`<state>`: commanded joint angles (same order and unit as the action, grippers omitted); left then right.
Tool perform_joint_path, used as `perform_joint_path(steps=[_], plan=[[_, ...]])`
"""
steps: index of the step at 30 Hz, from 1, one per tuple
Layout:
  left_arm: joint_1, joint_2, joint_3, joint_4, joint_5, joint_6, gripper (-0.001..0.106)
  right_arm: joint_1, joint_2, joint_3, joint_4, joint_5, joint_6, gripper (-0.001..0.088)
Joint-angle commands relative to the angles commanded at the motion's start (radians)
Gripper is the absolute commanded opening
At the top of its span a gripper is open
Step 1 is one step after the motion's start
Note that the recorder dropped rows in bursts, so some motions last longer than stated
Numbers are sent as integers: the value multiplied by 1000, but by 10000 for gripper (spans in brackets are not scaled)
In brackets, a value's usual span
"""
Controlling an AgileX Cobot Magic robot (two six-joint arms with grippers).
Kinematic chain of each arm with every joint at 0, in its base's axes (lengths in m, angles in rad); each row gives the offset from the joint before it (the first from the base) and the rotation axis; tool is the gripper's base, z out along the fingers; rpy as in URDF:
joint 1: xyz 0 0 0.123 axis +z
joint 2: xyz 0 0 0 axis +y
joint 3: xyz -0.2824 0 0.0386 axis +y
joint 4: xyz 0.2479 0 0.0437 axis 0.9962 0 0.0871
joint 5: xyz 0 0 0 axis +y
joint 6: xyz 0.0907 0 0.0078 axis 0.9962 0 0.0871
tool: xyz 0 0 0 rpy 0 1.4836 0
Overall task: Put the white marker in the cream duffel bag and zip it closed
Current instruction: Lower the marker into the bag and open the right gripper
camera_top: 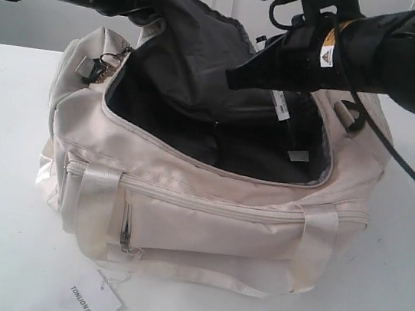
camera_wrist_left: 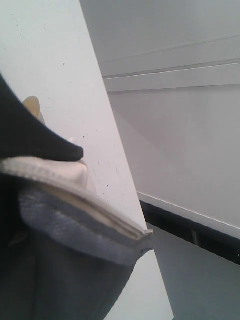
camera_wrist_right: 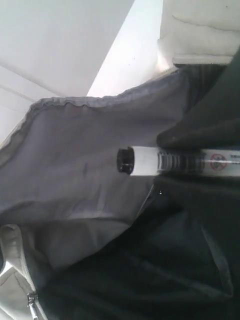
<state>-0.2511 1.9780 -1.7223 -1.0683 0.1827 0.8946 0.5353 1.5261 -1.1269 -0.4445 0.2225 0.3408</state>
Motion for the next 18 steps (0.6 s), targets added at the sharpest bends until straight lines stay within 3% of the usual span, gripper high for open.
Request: perform_joint_path(steps=[11,18], plan=[[0,0,0,0,0,0,0,-2,60,0,-1,64,3,0],[0,0,0,0,0,0,0,-44,71,0,-4,115,68,0]])
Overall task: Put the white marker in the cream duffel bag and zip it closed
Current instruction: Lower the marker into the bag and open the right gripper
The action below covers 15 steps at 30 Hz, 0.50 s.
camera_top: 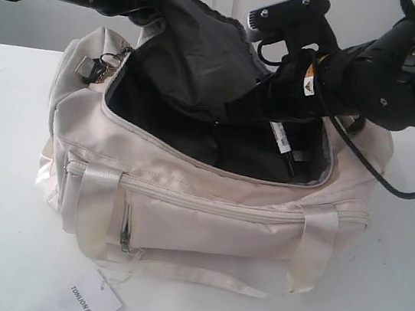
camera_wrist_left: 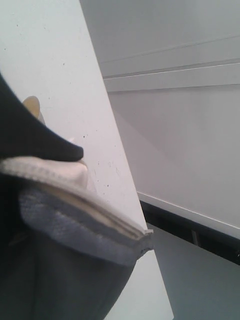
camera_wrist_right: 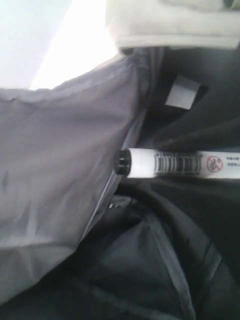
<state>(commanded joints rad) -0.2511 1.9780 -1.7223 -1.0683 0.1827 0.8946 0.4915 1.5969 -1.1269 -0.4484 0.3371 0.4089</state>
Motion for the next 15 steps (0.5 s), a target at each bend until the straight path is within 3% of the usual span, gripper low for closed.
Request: perform_joint_path(steps=[4,15], plan=[[0,0,0,0,0,0,0,-32,0,0,0,14,103,0],[0,0,0,0,0,0,0,-53,0,0,2,25,144,0]])
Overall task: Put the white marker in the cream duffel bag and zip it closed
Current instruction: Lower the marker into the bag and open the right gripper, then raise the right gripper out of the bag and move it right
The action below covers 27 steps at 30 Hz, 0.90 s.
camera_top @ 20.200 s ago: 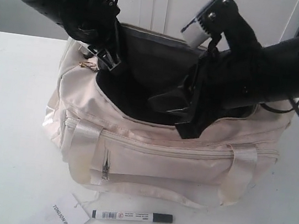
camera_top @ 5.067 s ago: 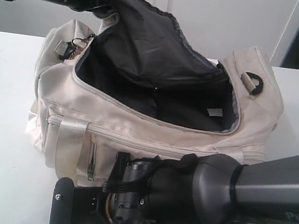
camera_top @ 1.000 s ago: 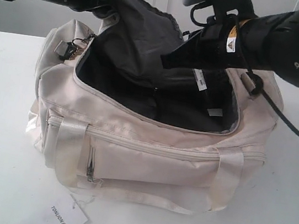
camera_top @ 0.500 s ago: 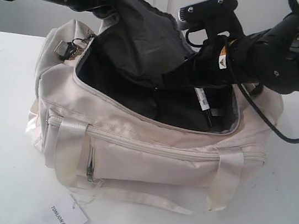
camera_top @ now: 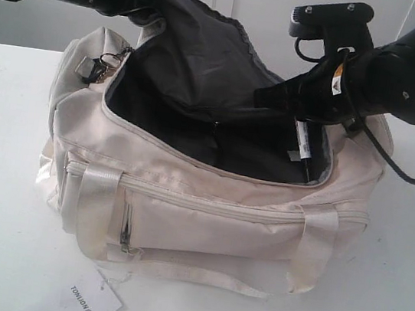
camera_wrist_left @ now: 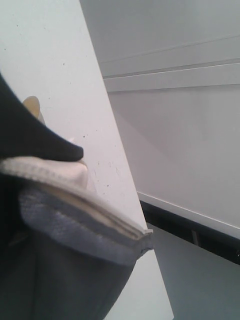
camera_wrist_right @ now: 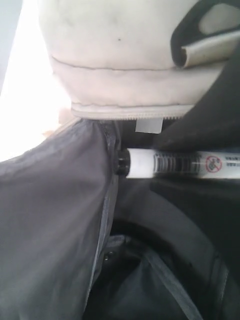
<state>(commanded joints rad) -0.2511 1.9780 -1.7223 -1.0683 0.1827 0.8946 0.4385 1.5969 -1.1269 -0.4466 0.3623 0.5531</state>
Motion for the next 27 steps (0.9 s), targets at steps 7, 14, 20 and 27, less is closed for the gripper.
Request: perform_joint_path(steps=[7,14,20,27], plan=[[0,0,0,0,0,0,0,0,0,0,0,3,0,100],[0,0,0,0,0,0,0,0,-2,0,2,3,9,222],[0,0,0,0,0,0,0,0,-2,0,4,3,9,259],[0,0,0,0,0,0,0,0,-38,0,4,-1,9,257]])
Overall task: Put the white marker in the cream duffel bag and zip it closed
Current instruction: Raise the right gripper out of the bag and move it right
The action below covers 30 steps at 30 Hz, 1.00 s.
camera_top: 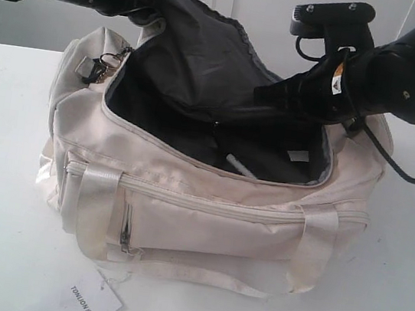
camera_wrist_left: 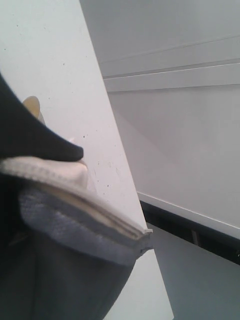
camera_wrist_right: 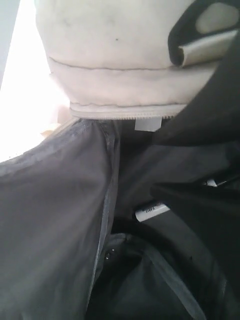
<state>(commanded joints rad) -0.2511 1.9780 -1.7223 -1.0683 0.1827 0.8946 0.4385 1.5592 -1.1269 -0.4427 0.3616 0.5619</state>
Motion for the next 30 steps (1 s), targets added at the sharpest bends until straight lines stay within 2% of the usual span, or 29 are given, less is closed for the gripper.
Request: perform_joint_path(steps=[4,12,30], plan=[[0,0,0,0,0,0,0,0,-23,0,0,-6,0,213],[0,0,0,0,0,0,0,0,-36,0,0,-18,0,0],[0,0,0,0,0,0,0,0,-44,0,0,-18,0,0]])
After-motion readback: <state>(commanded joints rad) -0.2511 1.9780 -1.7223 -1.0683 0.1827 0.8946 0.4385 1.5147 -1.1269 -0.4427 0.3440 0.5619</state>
